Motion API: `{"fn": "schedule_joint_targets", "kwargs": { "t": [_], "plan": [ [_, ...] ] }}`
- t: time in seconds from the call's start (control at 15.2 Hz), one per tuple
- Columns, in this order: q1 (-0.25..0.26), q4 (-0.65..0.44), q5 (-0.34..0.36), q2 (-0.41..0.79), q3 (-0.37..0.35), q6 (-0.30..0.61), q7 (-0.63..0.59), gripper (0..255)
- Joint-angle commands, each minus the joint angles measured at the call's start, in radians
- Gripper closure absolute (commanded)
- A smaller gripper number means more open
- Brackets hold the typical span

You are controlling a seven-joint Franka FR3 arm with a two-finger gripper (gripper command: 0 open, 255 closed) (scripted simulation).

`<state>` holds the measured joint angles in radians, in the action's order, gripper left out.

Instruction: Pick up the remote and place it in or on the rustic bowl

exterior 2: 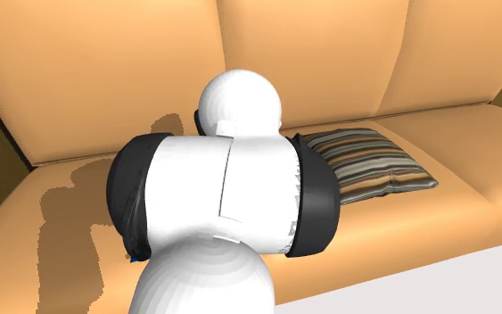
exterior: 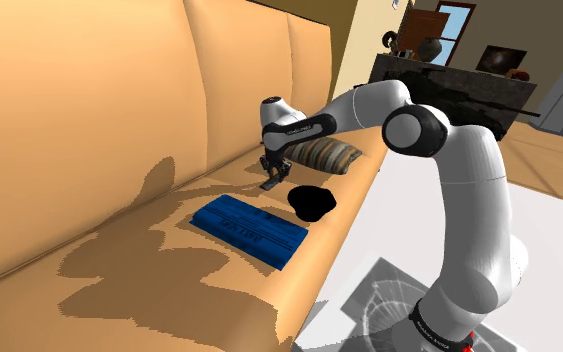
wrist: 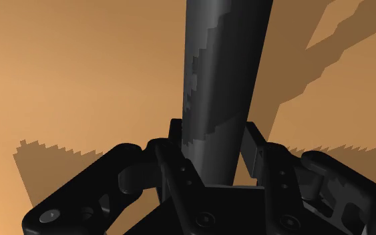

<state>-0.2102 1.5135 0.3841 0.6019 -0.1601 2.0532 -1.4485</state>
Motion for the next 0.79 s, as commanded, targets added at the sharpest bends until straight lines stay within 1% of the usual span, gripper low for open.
{"fn": "schedule_joint_targets", "kwargs": {
  "t": [0.0, 0.46, 0.73],
  "plan": [
    [-0.001, 0.005, 0.000, 0.003, 0.001, -0.009, 0.000, 255],
    [-0.001, 0.003, 0.000, 0.004, 0.001, -0.010, 0.000, 255],
    [-0.002, -0.014, -0.009, -0.020, -0.003, -0.048, 0.013, 255]
  ]
}}
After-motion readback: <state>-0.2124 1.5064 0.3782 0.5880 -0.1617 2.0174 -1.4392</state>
